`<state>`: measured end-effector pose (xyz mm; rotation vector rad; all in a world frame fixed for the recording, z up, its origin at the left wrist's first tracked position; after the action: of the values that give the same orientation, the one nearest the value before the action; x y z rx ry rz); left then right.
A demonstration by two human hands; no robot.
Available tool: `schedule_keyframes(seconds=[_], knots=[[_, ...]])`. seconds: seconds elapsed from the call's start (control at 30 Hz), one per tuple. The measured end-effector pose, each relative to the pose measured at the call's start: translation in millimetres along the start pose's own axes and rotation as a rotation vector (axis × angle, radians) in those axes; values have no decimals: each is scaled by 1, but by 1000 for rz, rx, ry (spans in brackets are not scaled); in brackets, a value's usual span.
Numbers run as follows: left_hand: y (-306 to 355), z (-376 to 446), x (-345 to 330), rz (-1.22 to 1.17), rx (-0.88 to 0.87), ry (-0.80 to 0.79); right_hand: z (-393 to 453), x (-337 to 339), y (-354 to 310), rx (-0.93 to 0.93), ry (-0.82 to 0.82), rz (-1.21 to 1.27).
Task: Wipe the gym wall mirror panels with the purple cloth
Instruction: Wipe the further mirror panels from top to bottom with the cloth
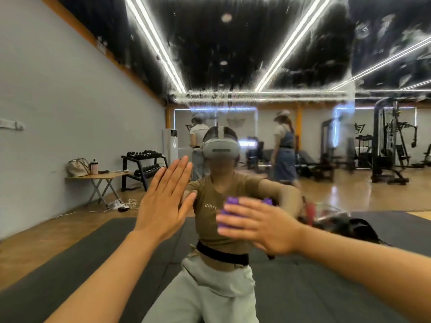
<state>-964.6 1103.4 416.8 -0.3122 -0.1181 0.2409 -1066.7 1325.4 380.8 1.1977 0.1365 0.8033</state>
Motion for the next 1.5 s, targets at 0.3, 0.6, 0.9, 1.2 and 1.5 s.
schedule_keyframes(seconds=[0.3,0.6,0.9,1.2,1.5], knots=[[-6,-1,1,-2,-16,8,2,3,23,262,-76,128],[-10,-3,-1,-39,9,66,84,71,190,-510,251,-122],[-13,-6,-6,-108,64,63,67,32,99,-330,217,-127],[-16,-5,-2,-162,70,44,12,-14,-26,113,-87,-65],[-37,-5,9,-246,36,33,84,31,103,-158,116,-132]])
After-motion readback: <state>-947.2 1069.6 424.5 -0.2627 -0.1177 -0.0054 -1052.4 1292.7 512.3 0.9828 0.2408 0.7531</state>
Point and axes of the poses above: each hand's wrist, its own z-axis towards the middle knuckle, its own x-axis out of the back of the hand, y = z × x, the point moved 4 cm from there along z, towards the middle knuckle, and after that the axes turned 14 degrees about y, right-handed, at the moved point
